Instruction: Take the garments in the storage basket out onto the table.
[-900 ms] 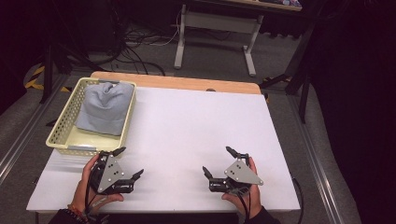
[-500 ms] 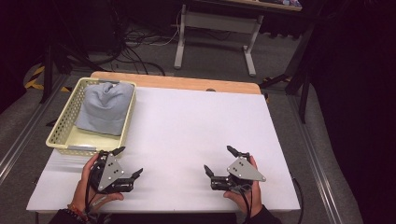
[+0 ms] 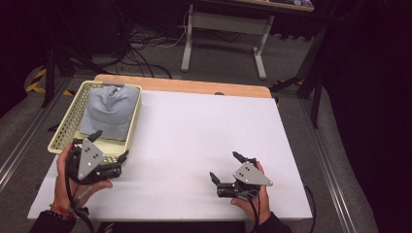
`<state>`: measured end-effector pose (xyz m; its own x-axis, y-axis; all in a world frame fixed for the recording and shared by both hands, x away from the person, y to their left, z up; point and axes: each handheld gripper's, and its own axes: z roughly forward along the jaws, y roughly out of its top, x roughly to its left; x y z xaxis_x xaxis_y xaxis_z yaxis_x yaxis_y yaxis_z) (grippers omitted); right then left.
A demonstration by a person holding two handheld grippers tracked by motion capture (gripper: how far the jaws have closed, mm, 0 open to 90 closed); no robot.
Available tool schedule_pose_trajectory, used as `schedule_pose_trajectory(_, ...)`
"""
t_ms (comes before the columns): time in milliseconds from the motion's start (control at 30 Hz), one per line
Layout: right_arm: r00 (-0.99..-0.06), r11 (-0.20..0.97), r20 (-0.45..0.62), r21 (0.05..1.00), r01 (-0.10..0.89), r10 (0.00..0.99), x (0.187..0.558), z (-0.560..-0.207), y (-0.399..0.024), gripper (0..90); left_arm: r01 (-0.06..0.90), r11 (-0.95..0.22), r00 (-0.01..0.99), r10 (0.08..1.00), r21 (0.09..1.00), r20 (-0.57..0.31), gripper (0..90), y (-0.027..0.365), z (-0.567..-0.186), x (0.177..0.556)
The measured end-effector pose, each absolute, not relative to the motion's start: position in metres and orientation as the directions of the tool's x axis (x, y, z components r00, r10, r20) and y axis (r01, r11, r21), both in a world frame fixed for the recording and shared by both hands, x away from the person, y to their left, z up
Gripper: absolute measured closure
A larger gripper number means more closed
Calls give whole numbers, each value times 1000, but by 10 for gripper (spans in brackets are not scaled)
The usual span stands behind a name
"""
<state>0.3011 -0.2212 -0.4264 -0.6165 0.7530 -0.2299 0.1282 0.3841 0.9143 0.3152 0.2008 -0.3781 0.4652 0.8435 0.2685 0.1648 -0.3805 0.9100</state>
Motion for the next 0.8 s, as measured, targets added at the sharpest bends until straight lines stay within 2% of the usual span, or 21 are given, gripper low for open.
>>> schedule_pose_trajectory(133,-619,397,-236,908,135,749,302,-429,-221,44,241,-374,461,856,896,233,85,215,-362,361)
schedule_pose_trajectory(233,-625,412,-244,901,137,742,302,-431,-220,44,341,-367,480,859,865,175,71,222,-362,397)
schedule_pose_trajectory(300,-628,417,-244,898,142,739,303,-433,-220,44,369,-359,483,862,857,153,68,224,-363,410)
schedule_pose_trajectory(333,-633,427,-245,891,150,734,304,-435,-220,44,402,-367,468,870,839,156,67,225,-366,427)
schedule_pose_trajectory(533,-635,427,-236,890,163,736,304,-437,-221,44,499,-371,431,890,783,147,60,226,-377,469)
schedule_pose_trajectory(633,-641,429,-234,888,164,731,304,-438,-221,46,525,-380,453,882,761,129,45,223,-382,479)
schedule_pose_trajectory(667,-642,435,-241,886,160,728,304,-438,-220,46,528,-403,456,877,747,150,47,217,-386,486)
schedule_pose_trajectory(733,-643,441,-246,883,160,726,303,-439,-219,46,527,-432,459,869,732,183,68,211,-387,492)
schedule_pose_trajectory(800,-645,446,-248,881,160,722,303,-439,-219,47,533,-439,457,869,723,190,148,208,-388,494)
